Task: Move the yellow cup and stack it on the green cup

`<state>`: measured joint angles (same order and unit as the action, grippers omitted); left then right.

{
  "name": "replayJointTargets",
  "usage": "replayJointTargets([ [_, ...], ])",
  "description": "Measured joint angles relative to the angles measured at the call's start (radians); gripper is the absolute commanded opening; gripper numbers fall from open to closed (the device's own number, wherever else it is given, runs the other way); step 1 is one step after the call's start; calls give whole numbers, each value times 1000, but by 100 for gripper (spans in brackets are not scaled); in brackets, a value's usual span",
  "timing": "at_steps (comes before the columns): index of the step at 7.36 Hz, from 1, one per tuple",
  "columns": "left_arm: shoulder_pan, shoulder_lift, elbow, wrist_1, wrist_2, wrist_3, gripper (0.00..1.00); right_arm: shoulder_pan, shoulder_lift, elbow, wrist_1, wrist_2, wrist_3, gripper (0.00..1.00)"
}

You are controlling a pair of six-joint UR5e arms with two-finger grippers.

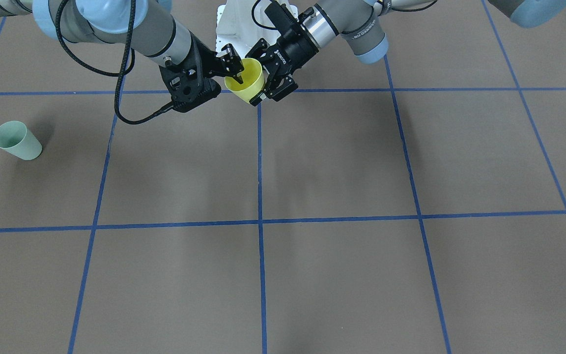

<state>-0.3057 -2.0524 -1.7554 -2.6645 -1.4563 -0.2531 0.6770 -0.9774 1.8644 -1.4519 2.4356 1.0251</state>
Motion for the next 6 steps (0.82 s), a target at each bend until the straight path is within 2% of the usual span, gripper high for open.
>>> replayJointTargets([
  [1, 0, 0, 0, 0, 0, 0, 0, -7, -2, -4, 29, -8, 24, 24],
  [2, -1, 0, -1, 0, 0, 0, 0, -11, -4, -7, 50, -13, 40, 0],
  [4, -1, 0, -1, -1, 0, 0, 0, -11, -6, -9, 63, -15, 61, 0],
  [5, 0, 1, -1, -1, 1, 0, 54, -11, -7, -8, 64, -14, 73, 0],
  [6, 0, 1, -1, 0, 1, 0, 97, -7, -8, -5, 65, -12, 81, 0],
])
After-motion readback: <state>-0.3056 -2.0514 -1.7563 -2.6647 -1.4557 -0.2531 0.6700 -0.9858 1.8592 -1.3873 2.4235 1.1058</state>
